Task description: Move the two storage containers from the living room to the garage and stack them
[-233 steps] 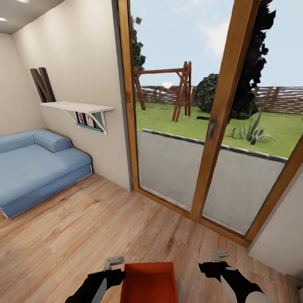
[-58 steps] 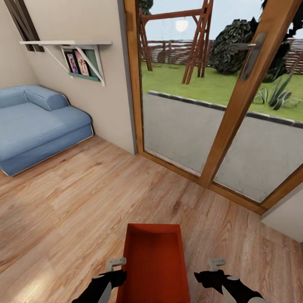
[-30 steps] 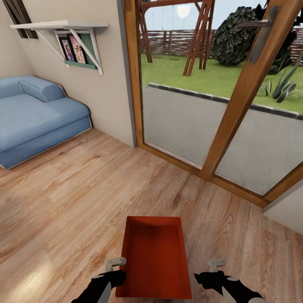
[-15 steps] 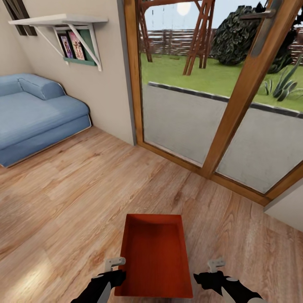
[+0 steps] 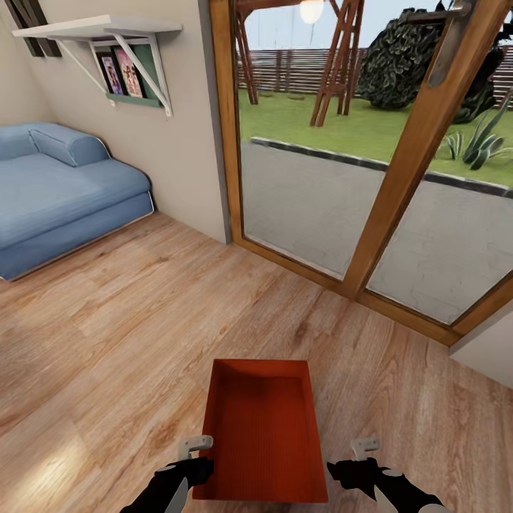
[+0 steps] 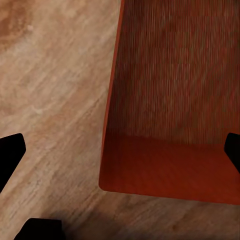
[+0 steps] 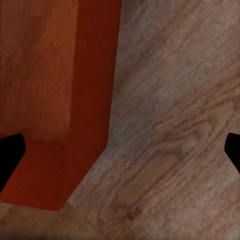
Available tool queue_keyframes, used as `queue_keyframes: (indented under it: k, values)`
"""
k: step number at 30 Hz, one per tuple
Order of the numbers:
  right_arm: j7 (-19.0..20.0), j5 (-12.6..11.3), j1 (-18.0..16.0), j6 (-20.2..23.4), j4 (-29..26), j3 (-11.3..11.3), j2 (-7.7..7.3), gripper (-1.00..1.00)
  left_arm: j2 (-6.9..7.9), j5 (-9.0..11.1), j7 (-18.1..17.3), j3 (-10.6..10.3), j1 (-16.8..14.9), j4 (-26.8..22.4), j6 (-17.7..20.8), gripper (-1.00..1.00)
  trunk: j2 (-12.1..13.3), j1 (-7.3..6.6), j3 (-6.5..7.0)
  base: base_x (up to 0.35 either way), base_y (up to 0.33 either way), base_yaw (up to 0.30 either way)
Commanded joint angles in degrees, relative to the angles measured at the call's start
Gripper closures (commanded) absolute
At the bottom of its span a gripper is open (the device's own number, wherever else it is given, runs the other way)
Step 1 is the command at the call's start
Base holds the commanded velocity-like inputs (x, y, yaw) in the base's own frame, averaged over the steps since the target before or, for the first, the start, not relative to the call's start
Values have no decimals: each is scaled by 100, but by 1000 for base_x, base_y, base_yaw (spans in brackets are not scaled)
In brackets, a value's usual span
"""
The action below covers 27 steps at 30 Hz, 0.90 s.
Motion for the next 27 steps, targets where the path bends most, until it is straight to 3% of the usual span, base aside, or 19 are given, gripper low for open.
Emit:
queue_keyframes:
  k: [1, 7, 24, 27]
  values:
    - [24, 61, -2, -10, 1, -41, 1, -100, -6, 6, 6, 24, 0, -13, 33, -100, -2, -1, -4, 0, 0, 0]
    - [24, 61, -2, -10, 1, -41, 4, -100, -14, 8, 0, 25, 0, -11, 33, -100, -2, -1, -4, 0, 0, 0]
    - [24, 44, -2, -19, 1, -47, 3, -100, -1, 0, 22, 23, 0, -14, 33, -100, -683, 373, -309, 0, 0, 0]
    - [24, 44, -2, -19, -1, -43, 4, -100, 0, 0, 14, 22, 0, -15, 30, -100, -683, 373, -309, 0, 0, 0]
